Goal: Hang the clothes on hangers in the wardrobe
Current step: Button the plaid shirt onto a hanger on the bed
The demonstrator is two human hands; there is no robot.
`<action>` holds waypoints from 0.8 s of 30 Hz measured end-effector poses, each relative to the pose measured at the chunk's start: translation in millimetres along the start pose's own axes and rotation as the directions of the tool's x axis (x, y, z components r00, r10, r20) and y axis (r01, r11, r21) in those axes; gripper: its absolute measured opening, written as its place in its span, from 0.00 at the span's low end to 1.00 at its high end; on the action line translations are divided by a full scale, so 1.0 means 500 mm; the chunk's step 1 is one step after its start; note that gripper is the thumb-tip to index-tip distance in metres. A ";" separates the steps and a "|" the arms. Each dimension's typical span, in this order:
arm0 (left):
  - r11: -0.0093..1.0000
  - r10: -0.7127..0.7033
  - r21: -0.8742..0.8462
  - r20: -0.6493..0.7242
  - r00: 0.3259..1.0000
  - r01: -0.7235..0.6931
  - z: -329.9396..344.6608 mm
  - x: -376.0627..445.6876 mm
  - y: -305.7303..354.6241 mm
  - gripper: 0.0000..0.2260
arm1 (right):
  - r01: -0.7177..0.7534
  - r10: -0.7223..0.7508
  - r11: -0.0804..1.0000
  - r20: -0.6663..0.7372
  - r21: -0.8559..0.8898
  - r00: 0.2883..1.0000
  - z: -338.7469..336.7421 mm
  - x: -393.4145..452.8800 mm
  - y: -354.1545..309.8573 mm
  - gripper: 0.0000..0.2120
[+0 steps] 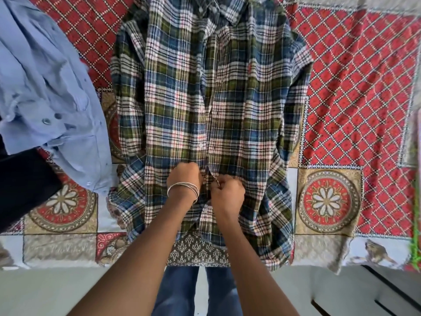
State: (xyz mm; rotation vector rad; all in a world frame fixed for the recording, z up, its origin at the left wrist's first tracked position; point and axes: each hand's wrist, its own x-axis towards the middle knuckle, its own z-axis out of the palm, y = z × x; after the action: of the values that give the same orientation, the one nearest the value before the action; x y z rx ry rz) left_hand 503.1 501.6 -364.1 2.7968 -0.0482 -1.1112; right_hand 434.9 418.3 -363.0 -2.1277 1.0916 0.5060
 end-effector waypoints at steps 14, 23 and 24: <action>0.745 -0.001 -0.665 0.078 0.997 0.053 -0.010 -0.008 -0.015 0.03 | 0.185 -0.229 0.936 0.118 0.300 0.966 -0.028 0.010 0.019 0.10; 0.786 -0.033 -0.617 0.040 0.999 0.050 -0.003 -0.019 -0.007 0.14 | -0.075 -0.110 0.876 0.349 0.477 0.931 -0.044 0.053 0.024 0.03; 0.791 -0.041 -0.609 0.036 0.999 0.054 -0.001 -0.017 -0.007 0.12 | -0.038 -0.126 0.890 0.325 0.455 0.937 -0.038 0.051 0.025 0.04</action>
State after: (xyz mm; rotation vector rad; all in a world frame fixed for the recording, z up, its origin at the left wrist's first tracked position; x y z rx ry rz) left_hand 497.3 505.7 -358.2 2.2078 0.3263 -0.9448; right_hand 439.8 385.2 -370.3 -1.5737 0.8544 0.5199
